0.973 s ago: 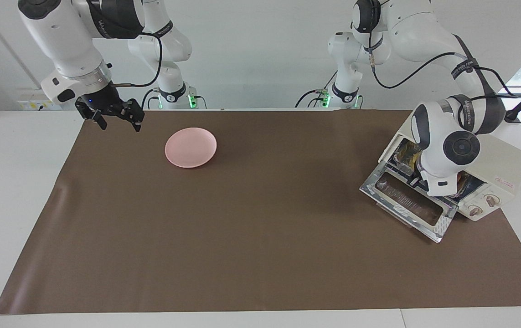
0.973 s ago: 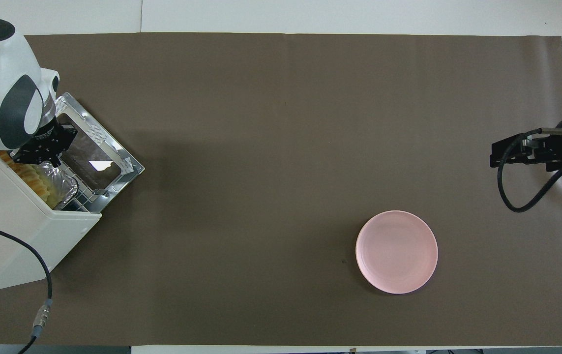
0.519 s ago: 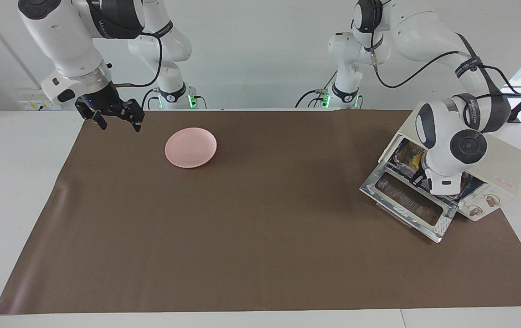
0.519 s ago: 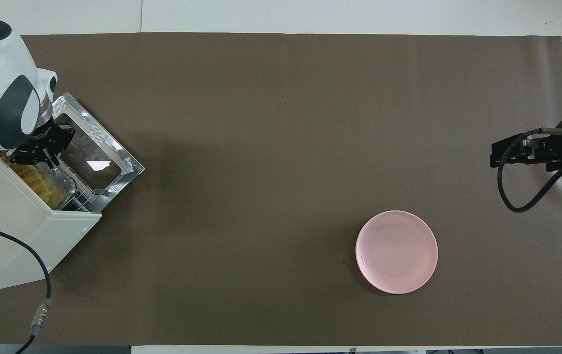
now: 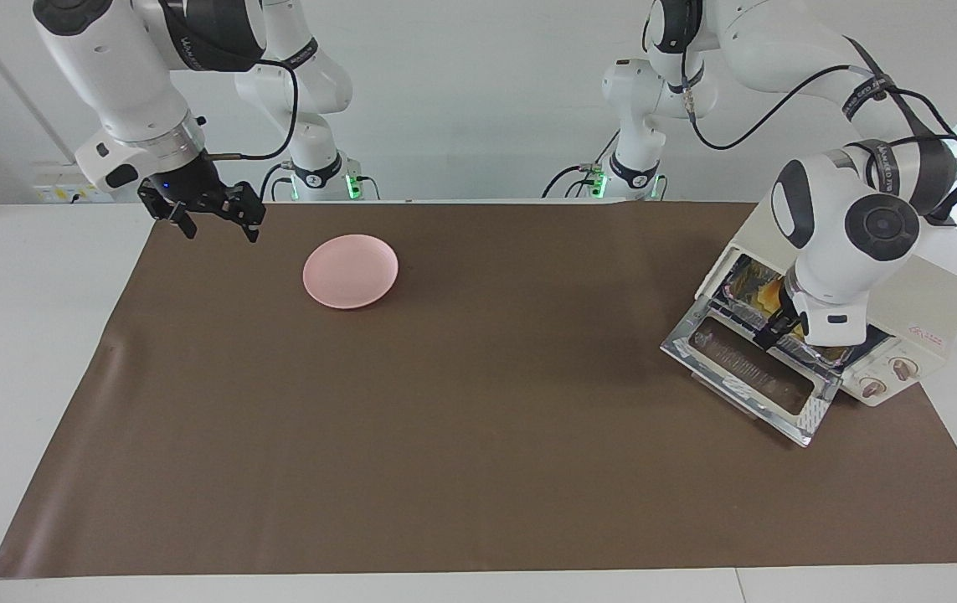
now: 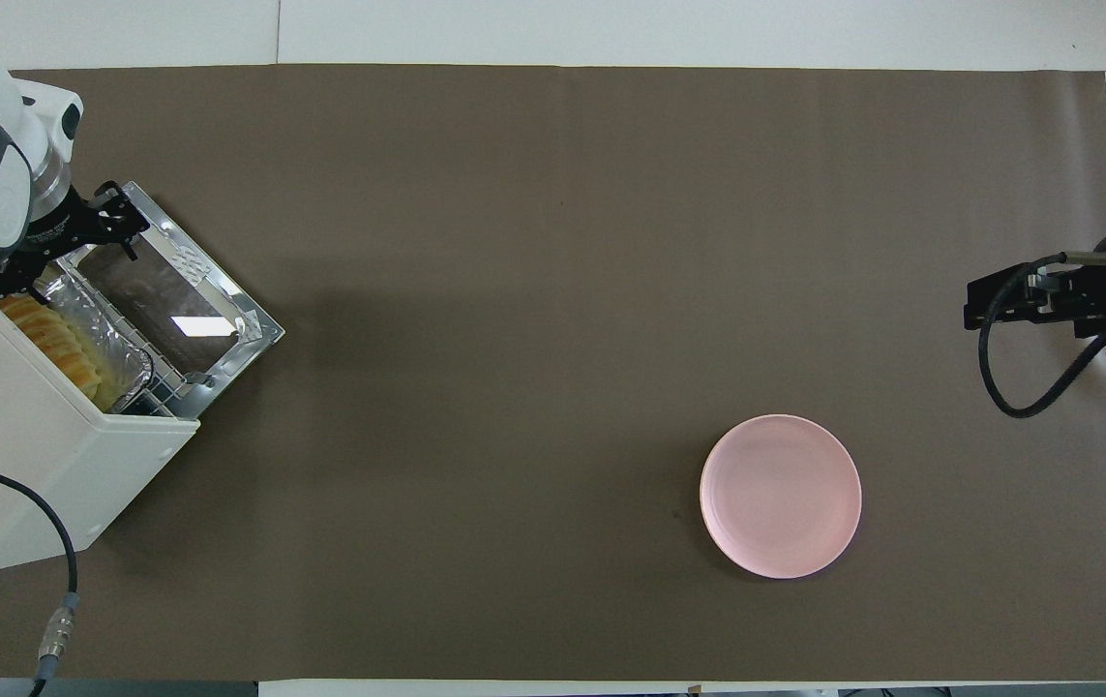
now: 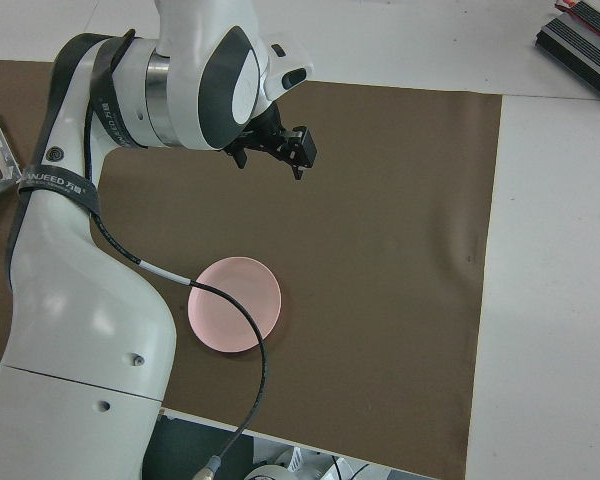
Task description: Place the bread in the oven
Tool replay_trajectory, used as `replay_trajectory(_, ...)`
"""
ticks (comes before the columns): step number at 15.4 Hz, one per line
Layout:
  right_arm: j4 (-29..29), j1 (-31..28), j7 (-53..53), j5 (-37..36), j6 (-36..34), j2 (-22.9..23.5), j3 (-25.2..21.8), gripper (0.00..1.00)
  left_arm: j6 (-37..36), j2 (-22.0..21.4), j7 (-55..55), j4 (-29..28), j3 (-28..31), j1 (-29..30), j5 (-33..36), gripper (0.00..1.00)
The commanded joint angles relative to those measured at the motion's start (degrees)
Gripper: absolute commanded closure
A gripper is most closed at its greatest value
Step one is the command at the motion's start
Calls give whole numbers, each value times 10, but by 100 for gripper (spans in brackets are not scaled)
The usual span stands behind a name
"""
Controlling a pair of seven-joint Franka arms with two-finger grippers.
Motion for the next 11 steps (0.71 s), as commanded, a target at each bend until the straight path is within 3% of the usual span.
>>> replay_trajectory(1,1,-6,-7,-9,-10,-6,5,0,-7,-27,14,15,4,2,-43,0)
replay_trajectory(6,1,-6,-7,-9,-10,-6,5,0,-126,-110,241,8,2,-5,-45,0)
replay_trajectory(8,1,-6,-7,-9,-10,-6,5,0,-155,-145,273,-5,-4,-2,-45,0)
replay_trajectory(9,1,-6,-7,-9,-10,-6,5,0,-155,-169,284,-18,-21,9,-46,0)
replay_trajectory(11,1,-6,-7,-9,-10,-6,5,0,-155,-205,314,-49,-111,84,-45,0)
